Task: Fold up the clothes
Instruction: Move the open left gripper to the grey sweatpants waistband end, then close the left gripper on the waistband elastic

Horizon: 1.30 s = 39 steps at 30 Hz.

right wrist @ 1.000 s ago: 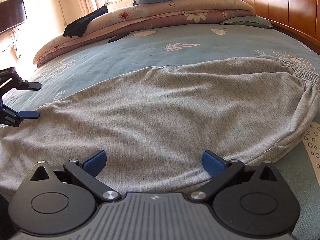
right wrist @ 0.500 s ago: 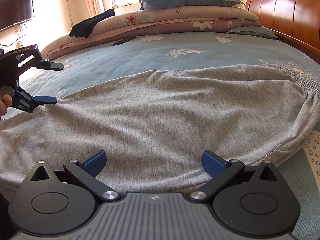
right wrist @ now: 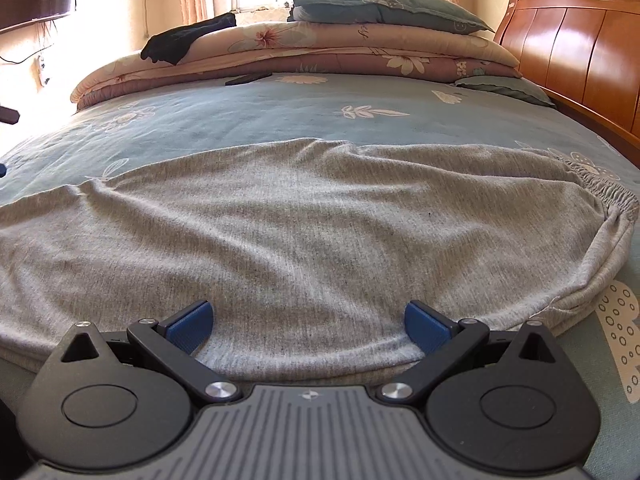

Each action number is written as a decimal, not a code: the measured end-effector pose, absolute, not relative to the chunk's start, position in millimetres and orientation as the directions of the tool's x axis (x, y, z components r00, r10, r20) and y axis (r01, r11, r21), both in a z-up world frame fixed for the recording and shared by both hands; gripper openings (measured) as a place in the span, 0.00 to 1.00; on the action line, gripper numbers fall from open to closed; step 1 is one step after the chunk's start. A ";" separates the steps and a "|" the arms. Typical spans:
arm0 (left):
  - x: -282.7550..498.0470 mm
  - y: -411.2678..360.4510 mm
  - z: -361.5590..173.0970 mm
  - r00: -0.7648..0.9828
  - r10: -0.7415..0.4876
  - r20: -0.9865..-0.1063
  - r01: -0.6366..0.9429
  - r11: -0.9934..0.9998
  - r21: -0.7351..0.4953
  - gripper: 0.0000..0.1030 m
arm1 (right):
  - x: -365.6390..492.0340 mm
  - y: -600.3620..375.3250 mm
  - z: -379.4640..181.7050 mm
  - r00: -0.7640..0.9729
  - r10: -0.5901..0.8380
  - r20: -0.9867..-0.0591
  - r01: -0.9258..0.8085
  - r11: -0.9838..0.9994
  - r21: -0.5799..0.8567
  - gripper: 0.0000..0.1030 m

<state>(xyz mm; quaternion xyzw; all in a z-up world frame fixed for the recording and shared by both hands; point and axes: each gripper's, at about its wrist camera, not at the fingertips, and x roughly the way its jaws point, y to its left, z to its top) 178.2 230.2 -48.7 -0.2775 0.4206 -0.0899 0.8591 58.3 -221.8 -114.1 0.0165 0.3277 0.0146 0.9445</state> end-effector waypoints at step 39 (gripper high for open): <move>25.9 404.0 -134.8 0.872 -0.190 -0.451 -0.327 0.459 -0.826 0.83 | 71.6 -214.1 -104.6 0.702 -0.013 -0.712 0.030 0.999 0.011 1.00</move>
